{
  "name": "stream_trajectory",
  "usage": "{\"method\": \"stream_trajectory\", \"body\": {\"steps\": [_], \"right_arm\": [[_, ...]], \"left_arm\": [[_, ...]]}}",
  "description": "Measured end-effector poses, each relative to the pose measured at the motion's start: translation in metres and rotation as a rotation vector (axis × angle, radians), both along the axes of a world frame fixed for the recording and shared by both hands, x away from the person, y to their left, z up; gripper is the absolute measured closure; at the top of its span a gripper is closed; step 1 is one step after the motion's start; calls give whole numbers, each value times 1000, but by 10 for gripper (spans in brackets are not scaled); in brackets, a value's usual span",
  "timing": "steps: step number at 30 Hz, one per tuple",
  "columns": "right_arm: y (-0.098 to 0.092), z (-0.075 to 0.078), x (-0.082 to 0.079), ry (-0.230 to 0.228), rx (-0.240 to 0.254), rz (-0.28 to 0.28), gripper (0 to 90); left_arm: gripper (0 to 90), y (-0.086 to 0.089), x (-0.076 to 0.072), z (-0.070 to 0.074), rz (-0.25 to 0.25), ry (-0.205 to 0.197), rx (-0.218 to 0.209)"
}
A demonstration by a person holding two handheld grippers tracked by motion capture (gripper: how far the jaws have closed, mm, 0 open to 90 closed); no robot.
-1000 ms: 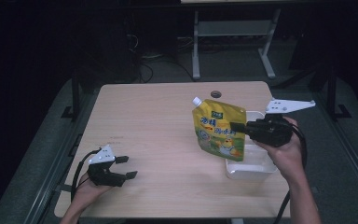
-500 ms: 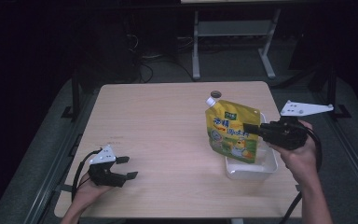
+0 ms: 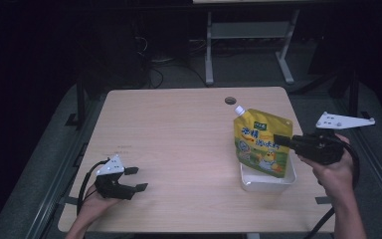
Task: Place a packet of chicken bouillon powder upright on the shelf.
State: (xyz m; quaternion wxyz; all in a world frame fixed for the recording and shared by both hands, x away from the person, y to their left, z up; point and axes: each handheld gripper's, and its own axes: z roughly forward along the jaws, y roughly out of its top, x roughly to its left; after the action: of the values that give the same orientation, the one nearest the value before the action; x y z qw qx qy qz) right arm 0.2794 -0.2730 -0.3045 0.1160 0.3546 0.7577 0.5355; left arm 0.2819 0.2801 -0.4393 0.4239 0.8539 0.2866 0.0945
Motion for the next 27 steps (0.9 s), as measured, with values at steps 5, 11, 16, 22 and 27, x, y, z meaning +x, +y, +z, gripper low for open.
{"method": "stream_trajectory", "body": {"steps": [5,11,16,22,27], "right_arm": [[-7,-3,-2,4,1,-12,897],[-12,-7,-3,11,4,-22,897],[-15,-12,-4,22,4,-23,896],[-17,-17,-4,31,3,-23,896],[-19,-22,-2,42,6,-28,896]], "left_arm": [[278,0,0,0,1,0,-3],[278,0,0,0,1,-1,-3],[278,0,0,0,2,1,-6],[278,0,0,0,6,1,-10],[278,-1,0,0,3,1,-8]]}}
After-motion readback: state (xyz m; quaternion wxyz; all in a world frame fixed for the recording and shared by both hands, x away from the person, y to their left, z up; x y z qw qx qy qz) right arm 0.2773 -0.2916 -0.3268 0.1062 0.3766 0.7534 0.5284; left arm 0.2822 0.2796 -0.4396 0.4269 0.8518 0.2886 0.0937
